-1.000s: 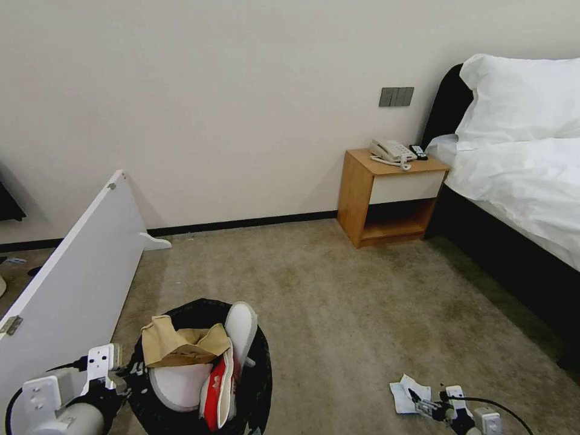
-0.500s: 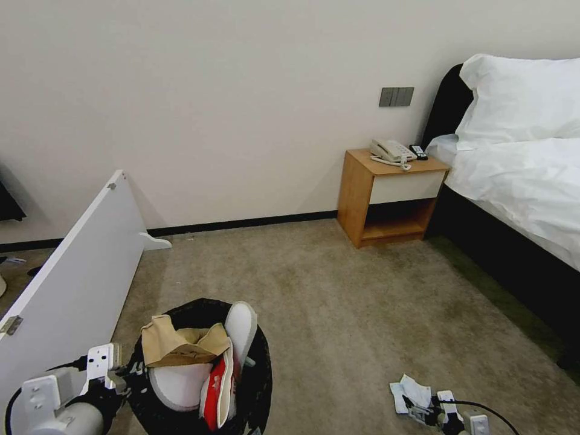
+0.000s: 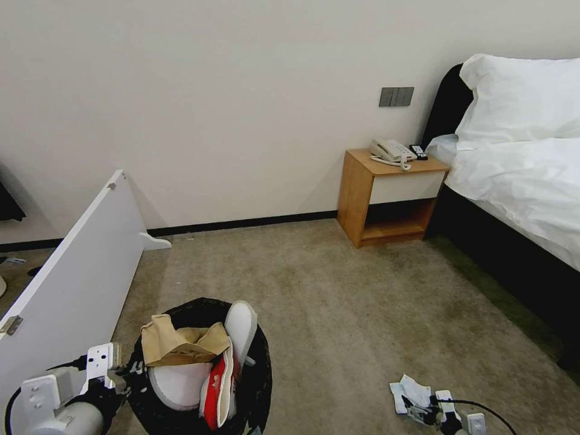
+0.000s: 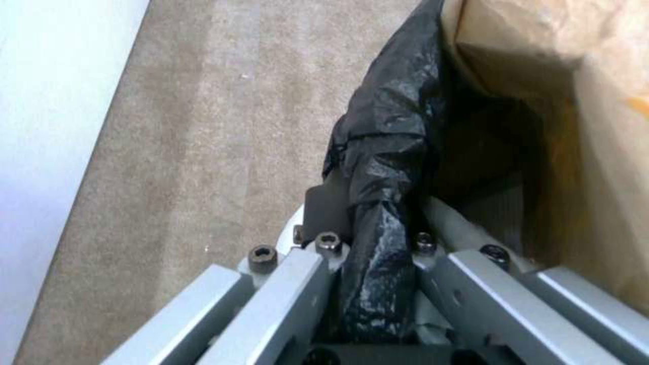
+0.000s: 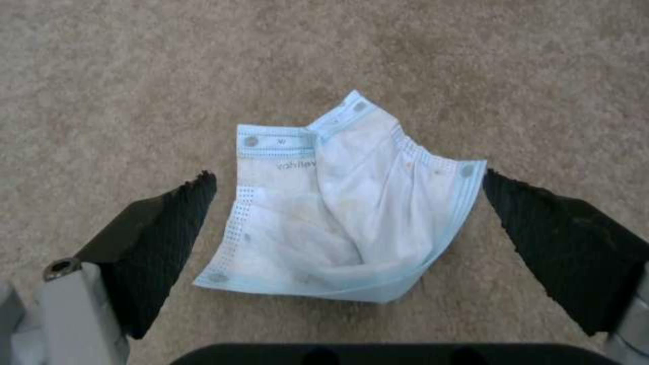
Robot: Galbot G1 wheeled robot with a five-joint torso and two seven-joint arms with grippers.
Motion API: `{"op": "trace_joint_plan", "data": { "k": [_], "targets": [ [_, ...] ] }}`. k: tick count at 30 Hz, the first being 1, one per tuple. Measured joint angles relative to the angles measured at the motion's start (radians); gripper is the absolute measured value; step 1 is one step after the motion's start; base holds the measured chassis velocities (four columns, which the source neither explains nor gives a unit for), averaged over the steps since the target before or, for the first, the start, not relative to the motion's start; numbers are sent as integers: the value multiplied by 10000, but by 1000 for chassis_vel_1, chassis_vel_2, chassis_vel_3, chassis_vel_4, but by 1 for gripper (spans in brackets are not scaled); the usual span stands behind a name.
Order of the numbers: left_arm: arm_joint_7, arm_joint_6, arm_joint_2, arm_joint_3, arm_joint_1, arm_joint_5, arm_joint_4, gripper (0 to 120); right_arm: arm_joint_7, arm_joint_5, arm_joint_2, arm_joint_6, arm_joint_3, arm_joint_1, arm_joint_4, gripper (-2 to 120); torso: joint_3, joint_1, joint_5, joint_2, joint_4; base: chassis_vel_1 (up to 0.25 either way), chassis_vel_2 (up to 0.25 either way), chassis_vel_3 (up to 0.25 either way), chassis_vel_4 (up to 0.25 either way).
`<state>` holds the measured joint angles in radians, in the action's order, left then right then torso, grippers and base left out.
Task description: Pick up the trash bin, then pick up the garbage from the floor and place it into the trash bin.
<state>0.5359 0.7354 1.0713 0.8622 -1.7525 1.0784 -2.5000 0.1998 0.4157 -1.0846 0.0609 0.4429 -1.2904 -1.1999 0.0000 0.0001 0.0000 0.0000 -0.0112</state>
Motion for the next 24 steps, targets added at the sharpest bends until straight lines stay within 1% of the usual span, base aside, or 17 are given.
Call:
{"op": "trace_joint_plan", "data": {
  "k": [24],
  "targets": [
    [5, 0, -29, 38, 8, 58, 0, 1, 164, -145, -163, -12, -77, 367, 672, 100, 0, 0, 0, 0, -1, 0, 0, 0, 0]
  ]
}}
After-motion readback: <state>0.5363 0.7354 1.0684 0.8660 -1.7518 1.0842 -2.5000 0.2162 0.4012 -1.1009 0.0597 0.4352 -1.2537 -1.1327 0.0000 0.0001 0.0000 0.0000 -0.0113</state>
